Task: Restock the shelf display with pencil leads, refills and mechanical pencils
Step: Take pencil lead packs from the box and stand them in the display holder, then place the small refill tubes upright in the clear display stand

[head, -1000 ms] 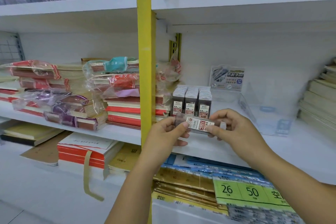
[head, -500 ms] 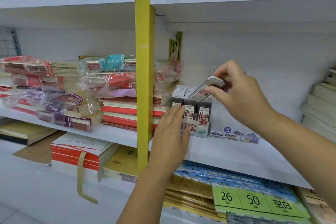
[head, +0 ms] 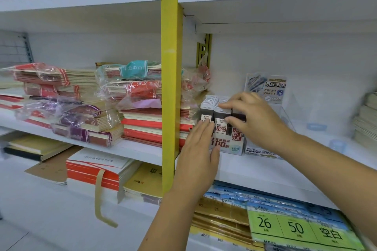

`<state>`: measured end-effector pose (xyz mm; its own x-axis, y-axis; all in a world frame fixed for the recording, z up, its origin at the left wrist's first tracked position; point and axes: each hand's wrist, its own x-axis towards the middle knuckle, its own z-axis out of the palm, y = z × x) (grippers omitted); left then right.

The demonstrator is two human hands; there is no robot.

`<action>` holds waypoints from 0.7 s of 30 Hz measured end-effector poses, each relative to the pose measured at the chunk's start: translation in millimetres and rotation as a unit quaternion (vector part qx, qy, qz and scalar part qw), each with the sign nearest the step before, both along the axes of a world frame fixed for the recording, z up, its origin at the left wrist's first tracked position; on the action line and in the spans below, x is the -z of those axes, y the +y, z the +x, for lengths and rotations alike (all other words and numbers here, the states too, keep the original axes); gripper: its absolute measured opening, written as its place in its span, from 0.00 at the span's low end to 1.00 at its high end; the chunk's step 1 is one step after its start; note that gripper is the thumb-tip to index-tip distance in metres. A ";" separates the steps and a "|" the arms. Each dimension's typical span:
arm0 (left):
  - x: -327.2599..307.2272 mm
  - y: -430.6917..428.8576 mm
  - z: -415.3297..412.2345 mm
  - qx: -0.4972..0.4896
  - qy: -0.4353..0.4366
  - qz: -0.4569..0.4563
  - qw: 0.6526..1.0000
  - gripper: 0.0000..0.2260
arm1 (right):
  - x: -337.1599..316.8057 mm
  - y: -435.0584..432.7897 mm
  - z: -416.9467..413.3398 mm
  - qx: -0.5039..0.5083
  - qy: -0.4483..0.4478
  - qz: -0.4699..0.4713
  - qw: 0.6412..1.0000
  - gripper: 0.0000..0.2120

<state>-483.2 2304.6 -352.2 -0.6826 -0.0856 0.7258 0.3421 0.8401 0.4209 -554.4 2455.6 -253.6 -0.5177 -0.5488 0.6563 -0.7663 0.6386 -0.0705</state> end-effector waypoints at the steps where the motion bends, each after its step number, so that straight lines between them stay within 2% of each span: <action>1: 0.8 -0.7 -0.3 0.000 -0.003 0.002 1.000 0.27 | 3.5 1.2 0.5 0.010 0.017 0.008 1.000 0.18; 3: 1.9 -1.2 -0.1 0.002 -0.008 0.006 1.000 0.26 | 8.5 3.1 2.4 0.042 0.053 0.041 0.997 0.21; 6: 2.7 -0.1 3.5 0.011 -0.015 0.030 0.999 0.26 | 17.4 6.5 8.7 0.055 0.025 0.052 0.997 0.24; 9: 8.6 4.9 14.3 0.001 0.003 0.066 0.998 0.24 | 28.3 18.1 31.1 0.007 -0.022 -0.086 0.996 0.23; 12: 24.0 18.3 38.1 -0.030 0.064 0.097 0.993 0.18 | 51.0 39.2 68.5 -0.046 -0.050 -0.216 0.974 0.17; 15: 54.4 37.0 65.0 -0.022 0.084 0.055 0.995 0.15 | 91.6 59.3 105.9 -0.085 -0.161 -0.289 0.940 0.09; 18: 109.4 53.5 92.2 0.030 -0.040 0.040 0.998 0.16 | 153.8 79.1 128.3 -0.057 -0.298 -0.282 0.910 0.09; 21: 186.7 64.6 124.9 0.044 -0.210 0.071 0.974 0.18 | 230.2 98.0 144.3 0.001 -0.443 -0.218 0.869 0.09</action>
<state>-358.3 2369.2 -538.9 -0.9262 -0.0931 0.3653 0.1821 0.7380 0.6498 -410.1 2553.7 -483.8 -0.9267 -0.3470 0.1443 -0.2866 0.4041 -0.8687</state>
